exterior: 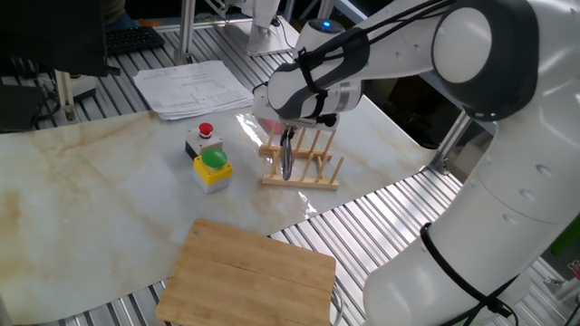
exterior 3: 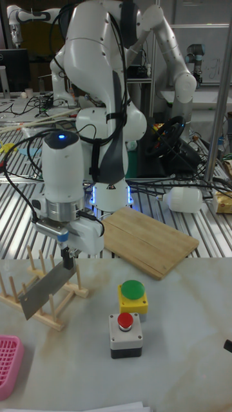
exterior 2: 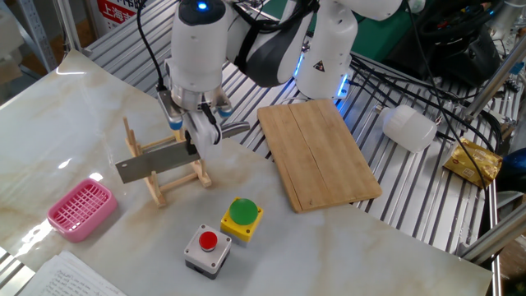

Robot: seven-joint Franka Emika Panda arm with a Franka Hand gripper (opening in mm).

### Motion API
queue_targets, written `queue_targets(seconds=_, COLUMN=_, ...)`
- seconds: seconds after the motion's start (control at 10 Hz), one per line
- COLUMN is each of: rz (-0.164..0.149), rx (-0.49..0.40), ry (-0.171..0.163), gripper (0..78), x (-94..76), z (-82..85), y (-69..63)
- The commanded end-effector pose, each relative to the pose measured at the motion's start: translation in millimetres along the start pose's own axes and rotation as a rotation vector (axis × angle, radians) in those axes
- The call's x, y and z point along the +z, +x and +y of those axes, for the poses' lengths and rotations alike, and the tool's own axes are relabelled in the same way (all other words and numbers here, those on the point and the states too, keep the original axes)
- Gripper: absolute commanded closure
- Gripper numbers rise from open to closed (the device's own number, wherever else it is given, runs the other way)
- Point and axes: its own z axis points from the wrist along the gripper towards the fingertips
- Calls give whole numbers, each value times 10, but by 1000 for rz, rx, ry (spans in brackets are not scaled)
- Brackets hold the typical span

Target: Put the knife on the knife rack

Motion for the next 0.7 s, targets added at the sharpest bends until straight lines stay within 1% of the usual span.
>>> queue_targets(seconds=0.1, rz=-13, rx=12, ry=-11, gripper=750, x=80, z=10, y=-4)
queue_targets(seconds=0.3, rz=-18, rx=15, ry=-17, gripper=750, x=172, z=-5, y=37)
queue_targets(seconds=0.7, rz=-15, rx=20, ry=-23, gripper=750, x=310, z=-60, y=121)
